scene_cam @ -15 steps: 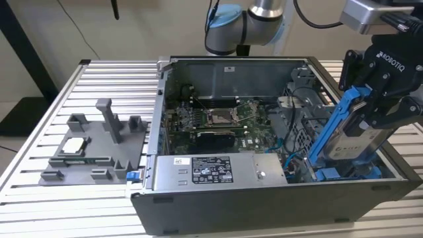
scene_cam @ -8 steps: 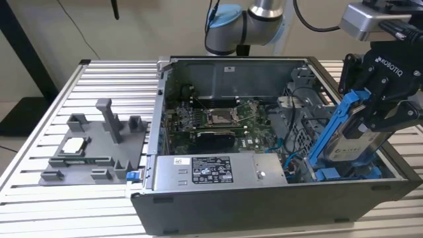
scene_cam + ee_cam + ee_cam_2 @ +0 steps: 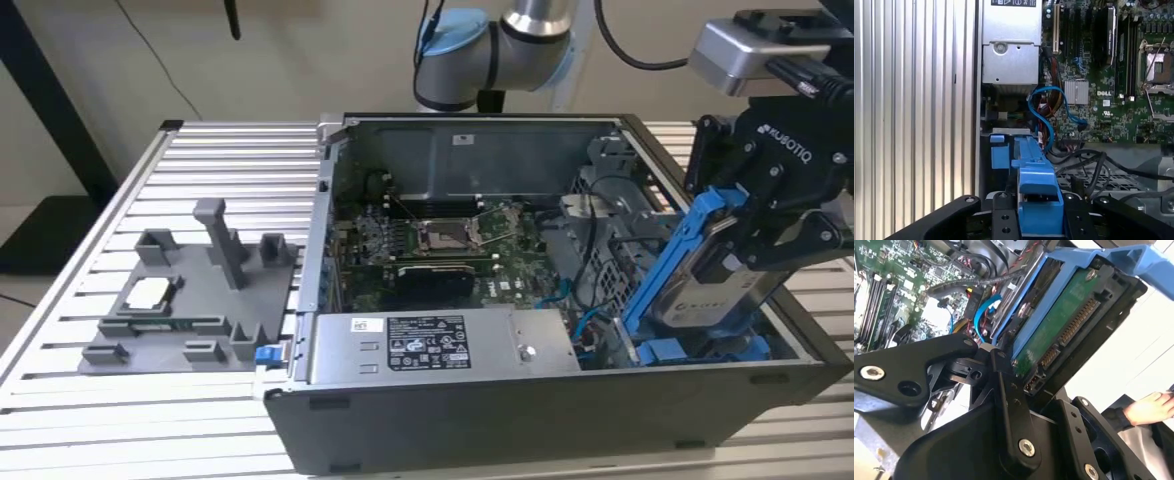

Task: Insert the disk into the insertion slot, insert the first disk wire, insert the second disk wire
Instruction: 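Insert the disk into the insertion slot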

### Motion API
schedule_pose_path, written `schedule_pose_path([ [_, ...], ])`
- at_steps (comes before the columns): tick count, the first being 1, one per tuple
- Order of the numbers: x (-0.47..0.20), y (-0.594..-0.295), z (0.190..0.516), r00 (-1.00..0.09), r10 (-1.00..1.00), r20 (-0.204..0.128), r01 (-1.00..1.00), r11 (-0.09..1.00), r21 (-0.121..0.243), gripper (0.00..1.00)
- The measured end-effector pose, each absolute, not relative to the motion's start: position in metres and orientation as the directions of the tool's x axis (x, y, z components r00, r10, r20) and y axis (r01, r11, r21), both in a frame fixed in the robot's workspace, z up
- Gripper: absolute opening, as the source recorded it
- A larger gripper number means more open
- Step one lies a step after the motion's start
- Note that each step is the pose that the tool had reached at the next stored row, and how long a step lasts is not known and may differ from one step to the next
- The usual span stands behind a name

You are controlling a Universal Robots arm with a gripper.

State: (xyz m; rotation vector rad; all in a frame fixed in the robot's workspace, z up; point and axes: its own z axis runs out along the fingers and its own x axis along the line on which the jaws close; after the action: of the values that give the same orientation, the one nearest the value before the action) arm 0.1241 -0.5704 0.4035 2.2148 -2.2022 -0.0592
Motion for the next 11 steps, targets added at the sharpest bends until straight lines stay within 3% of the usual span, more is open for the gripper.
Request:
schedule_pose_path([
  [11,0.125,-0.57,0.385,0.006,-1.0,-0.019,-0.999,-0.006,0.039,0.33],
])
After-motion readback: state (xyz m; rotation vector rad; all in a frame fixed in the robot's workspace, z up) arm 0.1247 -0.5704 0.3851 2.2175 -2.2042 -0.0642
